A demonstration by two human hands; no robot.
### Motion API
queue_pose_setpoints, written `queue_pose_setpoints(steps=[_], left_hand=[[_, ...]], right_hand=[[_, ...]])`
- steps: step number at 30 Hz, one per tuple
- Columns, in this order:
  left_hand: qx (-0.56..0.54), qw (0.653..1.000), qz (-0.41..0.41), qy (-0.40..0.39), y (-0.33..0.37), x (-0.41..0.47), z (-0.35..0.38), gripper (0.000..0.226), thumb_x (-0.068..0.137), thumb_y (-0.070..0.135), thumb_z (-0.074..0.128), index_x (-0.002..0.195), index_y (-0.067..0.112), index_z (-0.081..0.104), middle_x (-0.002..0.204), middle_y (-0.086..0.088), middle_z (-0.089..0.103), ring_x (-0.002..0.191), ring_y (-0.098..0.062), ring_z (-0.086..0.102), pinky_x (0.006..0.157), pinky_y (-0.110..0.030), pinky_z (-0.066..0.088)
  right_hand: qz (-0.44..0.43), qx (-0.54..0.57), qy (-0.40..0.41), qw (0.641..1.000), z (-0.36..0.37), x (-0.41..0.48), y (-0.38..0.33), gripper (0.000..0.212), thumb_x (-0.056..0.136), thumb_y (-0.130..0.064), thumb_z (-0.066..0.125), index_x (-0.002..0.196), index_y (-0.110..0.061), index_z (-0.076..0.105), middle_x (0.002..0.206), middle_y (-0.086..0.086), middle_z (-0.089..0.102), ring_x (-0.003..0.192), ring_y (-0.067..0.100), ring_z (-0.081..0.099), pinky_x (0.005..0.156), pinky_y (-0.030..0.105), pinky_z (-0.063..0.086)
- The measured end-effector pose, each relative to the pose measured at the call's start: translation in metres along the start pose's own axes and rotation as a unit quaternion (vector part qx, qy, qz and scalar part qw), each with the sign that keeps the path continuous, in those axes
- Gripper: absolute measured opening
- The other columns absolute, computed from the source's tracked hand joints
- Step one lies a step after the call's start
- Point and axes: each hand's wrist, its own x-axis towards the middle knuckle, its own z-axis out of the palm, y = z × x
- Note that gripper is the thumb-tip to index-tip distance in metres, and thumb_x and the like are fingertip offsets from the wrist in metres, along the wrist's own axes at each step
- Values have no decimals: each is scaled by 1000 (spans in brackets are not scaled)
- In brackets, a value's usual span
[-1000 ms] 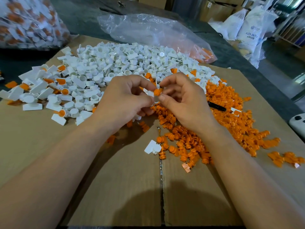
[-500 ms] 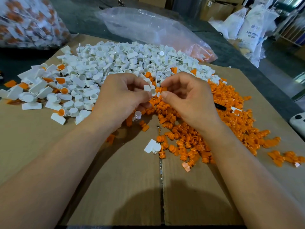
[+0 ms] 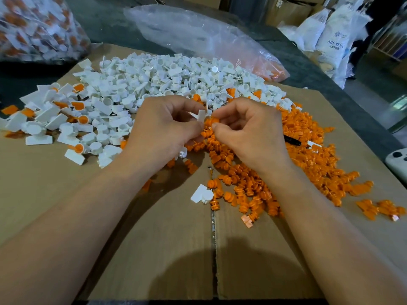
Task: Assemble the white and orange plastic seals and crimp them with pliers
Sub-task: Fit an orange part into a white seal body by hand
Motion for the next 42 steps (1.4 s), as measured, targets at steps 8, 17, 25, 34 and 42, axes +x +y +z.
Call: queue_pose_setpoints(steps=[8,17,25,34,42], left_hand=[[42,999,-10,-13,-1,1,2,37,73,-4,71,79,32,64,52,14,62,51,-6,64,55,-16,53],[116,993,28,11,0,-4,5,27,76,2,71,99,16,72,65,9,65,56,-6,60,51,-12,47],[86,995,38,13,2,-8,7,39,78,3,70,72,41,61,64,16,67,55,-5,64,56,-19,53],[69,997,24,27,0,-6,6,37,79,3,68,79,40,63,59,7,65,59,-19,64,59,-28,53],[-27,999,1,24,0,-1,2,36,79,-3,63,78,32,68,55,3,65,47,-7,62,50,-14,48]], right_hand=[[6,8,0,1000,1,0,0,31,76,-4,68,72,-33,57,68,-14,59,63,0,56,58,10,46],[7,-1,-7,1000,2,1,2,33,75,-2,68,69,-33,56,66,-18,56,59,-9,55,55,5,41],[46,46,-11,998,2,5,5,31,73,1,69,65,-28,59,56,-14,60,51,3,61,52,20,51],[15,52,-11,998,4,2,3,32,75,-3,71,72,-33,59,69,-15,61,62,2,62,61,19,53],[5,70,-34,997,1,0,1,32,77,-7,71,85,-36,60,76,-12,63,70,6,64,69,25,56]])
